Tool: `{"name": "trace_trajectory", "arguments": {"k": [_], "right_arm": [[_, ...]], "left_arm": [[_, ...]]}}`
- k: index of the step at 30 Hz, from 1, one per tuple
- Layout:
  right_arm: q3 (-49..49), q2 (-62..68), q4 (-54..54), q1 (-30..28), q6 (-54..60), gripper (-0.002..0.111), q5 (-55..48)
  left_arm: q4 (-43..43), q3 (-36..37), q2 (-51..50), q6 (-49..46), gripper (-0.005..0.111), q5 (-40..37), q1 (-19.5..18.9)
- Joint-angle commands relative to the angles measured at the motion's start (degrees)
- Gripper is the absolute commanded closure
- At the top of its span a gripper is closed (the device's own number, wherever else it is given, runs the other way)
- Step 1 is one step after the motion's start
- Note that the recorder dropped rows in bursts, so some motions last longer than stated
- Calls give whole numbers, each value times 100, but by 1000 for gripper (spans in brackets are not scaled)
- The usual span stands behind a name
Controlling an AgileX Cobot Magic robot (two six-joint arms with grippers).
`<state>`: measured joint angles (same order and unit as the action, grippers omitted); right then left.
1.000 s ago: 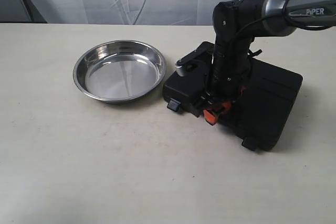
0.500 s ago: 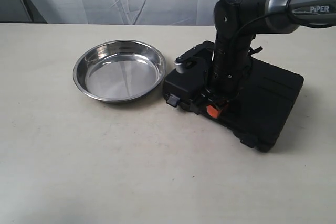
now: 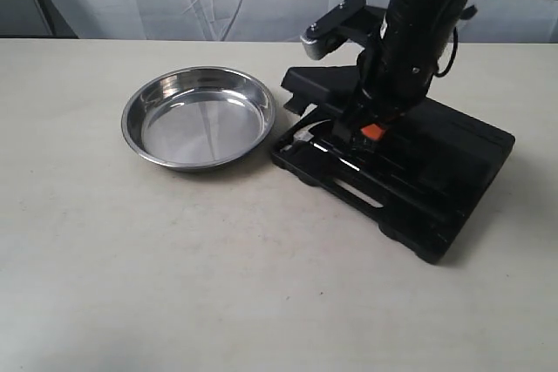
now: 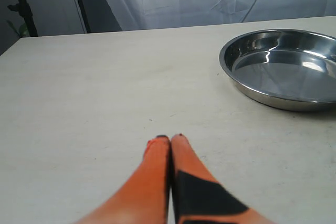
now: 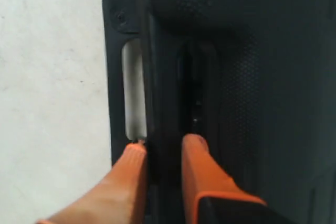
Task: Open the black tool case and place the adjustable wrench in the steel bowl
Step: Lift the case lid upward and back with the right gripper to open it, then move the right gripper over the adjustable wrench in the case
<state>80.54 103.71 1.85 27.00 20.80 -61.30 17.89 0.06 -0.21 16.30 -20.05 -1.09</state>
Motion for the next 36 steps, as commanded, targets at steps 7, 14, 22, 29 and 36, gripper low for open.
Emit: {"name": "trace_trajectory", "arguments": {"k": [7,14,22,29,36], "right_arm": [[357,-593,2440,-183,-1389,109,-170],[557,-593,2748,-634,-1438,109,88],[557,-481,3402,-1245,-1697,109,688],[557,-460,3757,-1611,-1825,109,1201],[557,-550,3802,-1721,-2729,109,1354]], "left_arm": [[17,-6,21,3,107,61,10],[17,-6,21,3,107,61,10],[17,-6,21,3,107,61,10],[17,-6,21,3,107,61,10],[17,-6,21,3,107,61,10]]}}
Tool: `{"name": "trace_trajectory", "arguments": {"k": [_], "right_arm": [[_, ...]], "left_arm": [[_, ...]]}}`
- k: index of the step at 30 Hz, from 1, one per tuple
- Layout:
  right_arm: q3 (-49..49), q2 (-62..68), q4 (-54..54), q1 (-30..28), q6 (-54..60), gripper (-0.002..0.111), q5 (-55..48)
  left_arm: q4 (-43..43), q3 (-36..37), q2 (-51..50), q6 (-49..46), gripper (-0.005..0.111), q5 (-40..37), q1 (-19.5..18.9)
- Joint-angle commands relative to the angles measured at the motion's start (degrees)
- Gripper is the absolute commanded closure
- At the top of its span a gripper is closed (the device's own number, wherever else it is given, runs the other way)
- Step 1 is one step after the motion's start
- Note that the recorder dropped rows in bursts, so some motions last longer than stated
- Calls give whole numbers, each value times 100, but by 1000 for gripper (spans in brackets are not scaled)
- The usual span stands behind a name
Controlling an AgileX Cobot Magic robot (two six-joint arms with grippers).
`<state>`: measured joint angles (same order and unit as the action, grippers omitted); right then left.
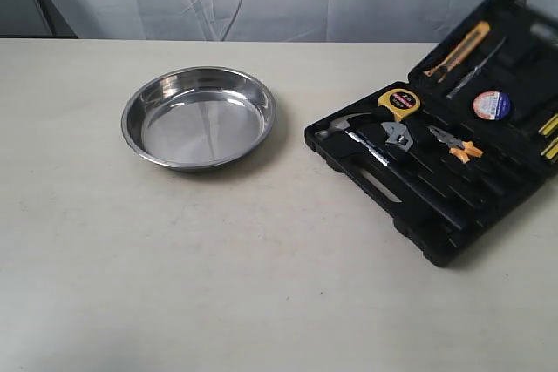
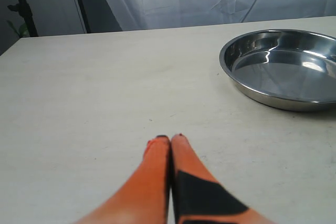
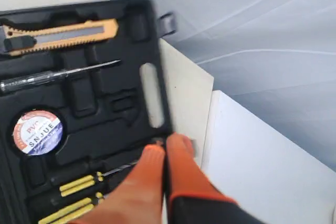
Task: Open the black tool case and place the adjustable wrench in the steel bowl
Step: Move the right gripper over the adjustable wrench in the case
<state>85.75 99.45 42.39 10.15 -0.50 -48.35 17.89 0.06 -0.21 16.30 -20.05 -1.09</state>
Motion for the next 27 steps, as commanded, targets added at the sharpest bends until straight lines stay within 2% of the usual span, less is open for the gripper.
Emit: {"name": "trace_trajectory", "arguments": {"k": [1,2,3,5,8,11,14,16,19,22,27], "right_arm": [[36,-195,-1158,-13,-694,109,49],[36,-206,-2335,-13,-214,109,26],[36,-140,-3719,-13,913,109,-129],[-55,133,-5475,92,2426,109,-414],[-97,751,-5124,436,2462,107,-740],[-97,1100,-5027,592,2351,89,-311],[-97,1295,-5343,667,2184,80,29],[-97,1413,-5291,792,2396,87,-235],[-97,1576,-4923,867,2234,109,-1158],[-441,1439,-4819,784,1271,109,-1393],[-1920,460,-5015,784,1083,109,-499]], "left_arm": [[17,-6,21,3,107,61,10],[17,-6,21,3,107,61,10],[17,-6,21,3,107,61,10],[17,-6,21,3,107,61,10],[17,-6,21,3,107,61,10],[17,-6,21,3,107,61,10],[17,-6,21,3,107,61,10],[17,-6,21,3,107,61,10],[17,-6,21,3,107,61,10],[17,-6,21,3,107,61,10],[17,-6,21,3,107,61,10]]}}
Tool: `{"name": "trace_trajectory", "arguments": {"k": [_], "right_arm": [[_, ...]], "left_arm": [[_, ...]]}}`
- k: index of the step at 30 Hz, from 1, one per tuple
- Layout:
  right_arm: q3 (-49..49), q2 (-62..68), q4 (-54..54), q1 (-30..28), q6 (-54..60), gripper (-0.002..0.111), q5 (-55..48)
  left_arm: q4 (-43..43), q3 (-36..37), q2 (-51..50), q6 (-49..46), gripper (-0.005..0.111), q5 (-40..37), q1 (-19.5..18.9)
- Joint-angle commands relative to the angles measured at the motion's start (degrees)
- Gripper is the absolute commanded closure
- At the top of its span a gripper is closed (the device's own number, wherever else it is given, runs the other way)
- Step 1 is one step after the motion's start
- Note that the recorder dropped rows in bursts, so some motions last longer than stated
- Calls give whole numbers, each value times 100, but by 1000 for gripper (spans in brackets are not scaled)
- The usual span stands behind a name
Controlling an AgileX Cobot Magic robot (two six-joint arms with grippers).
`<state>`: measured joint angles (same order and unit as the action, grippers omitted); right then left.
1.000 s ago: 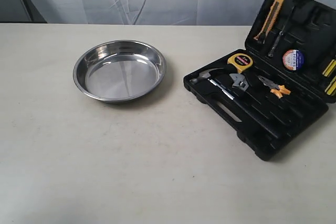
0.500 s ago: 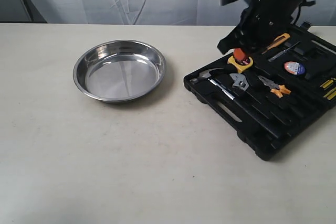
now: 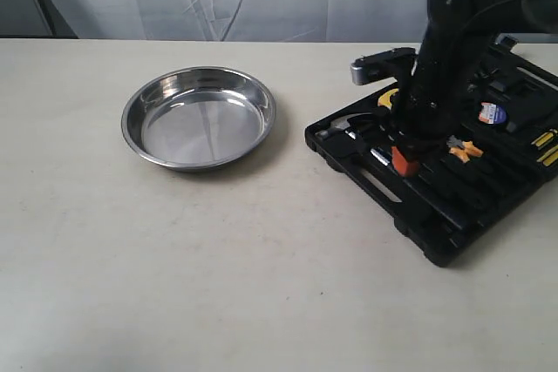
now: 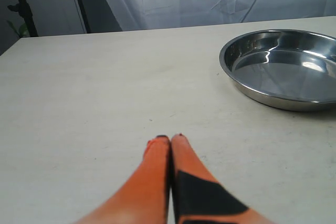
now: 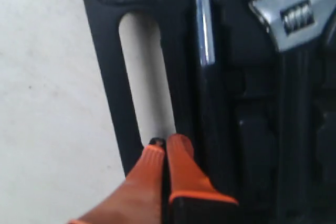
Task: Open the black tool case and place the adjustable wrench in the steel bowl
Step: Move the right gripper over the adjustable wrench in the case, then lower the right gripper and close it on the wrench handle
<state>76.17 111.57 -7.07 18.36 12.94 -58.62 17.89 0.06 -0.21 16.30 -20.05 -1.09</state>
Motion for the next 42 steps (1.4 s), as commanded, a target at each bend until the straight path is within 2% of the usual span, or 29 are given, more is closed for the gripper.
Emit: {"name": "trace_trajectory", "arguments": {"k": [1,4,7,12,15,18,23,26,29,34,38,42], "right_arm": [[-1418,-1009,15,-59,-426,109,707],[-2359,-1556,437,-294,-1157,109,1430],[-2748,-1869,1049,-786,-2023,109,1858],[-2202,-1717,936,-1757,-2068,109,2137],[-1369,-1301,782,-2005,-1958,109,2081],[-442,-701,427,-1915,-1190,109,1784],[928,401,-1025,-1517,311,109,822],[1391,794,-1240,-1291,556,109,-123],[1381,782,-1230,-1108,877,109,-261],[1308,545,-953,-1045,490,109,-206],[1253,532,225,-1127,-732,109,-747],[861,268,819,-1231,-1017,109,-414]], "left_arm": [[17,-6,21,3,107,61,10],[17,-6,21,3,107,61,10],[17,-6,21,3,107,61,10],[17,-6,21,3,107,61,10],[17,-6,21,3,107,61,10],[17,-6,21,3,107,61,10],[17,-6,21,3,107,61,10],[17,-6,21,3,107,61,10],[17,-6,21,3,107,61,10],[17,-6,21,3,107,61,10],[17,-6,21,3,107,61,10],[17,-6,21,3,107,61,10]]}}
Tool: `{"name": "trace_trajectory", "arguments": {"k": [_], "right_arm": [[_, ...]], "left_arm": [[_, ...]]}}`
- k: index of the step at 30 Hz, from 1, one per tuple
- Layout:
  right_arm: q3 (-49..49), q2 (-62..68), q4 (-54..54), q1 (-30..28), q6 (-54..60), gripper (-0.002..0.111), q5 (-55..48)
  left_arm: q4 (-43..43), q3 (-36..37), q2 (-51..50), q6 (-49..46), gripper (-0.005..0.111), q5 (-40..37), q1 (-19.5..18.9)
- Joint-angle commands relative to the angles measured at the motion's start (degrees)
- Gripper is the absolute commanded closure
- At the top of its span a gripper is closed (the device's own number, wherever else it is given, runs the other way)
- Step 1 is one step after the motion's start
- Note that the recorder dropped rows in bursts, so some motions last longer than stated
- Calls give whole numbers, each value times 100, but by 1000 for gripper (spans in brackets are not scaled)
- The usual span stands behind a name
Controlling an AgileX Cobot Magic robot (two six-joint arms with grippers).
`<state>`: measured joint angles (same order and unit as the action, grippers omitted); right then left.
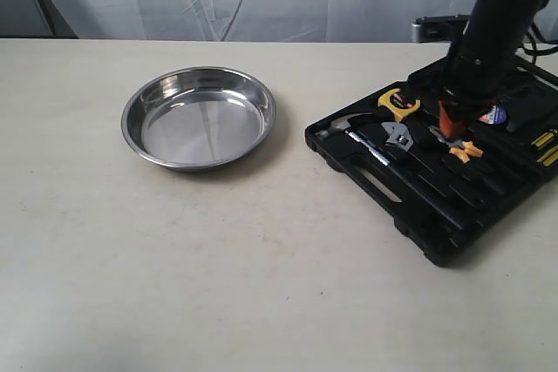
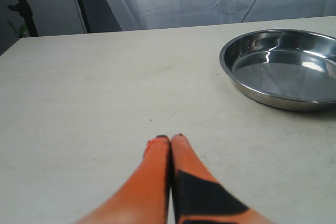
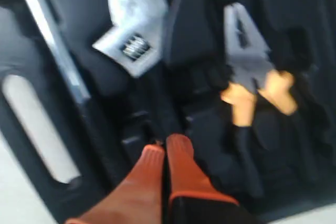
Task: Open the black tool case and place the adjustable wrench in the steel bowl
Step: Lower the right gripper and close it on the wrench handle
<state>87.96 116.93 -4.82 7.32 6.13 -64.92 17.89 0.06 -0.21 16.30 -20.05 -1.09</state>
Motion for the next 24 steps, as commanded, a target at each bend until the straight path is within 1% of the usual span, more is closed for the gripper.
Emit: {"name": "trace_trajectory", "arguments": {"k": [1,5,10,13,18,19,21,22,24], "right_arm": [[-457,-355,451,-154,-164,109,498],[-844,-435,-970,-82,1394,109,1292],[-877,-130,-1014,7,1479,108,1526],[-877,24,-988,10,1518,96,1502],[-877,208,-782,10,1518,57,1676],[-877,237,-684,10,1484,52,1733],[-877,263,-506,10,1381,53,1908],[-877,263,-508,10,1356,55,2043],[-877,318,-560,10,1356,55,2127]], "left_arm": [[17,-6,21,3,107,61,10],[17,-6,21,3,107,61,10],[17,-6,21,3,107,61,10],[17,-6,21,3,107,61,10],[17,-6,21,3,107,61,10],[17,-6,21,3,107,61,10],[17,-6,21,3,107,61,10],[17,-6,21,3,107,61,10],[17,-6,21,3,107,61,10]]}}
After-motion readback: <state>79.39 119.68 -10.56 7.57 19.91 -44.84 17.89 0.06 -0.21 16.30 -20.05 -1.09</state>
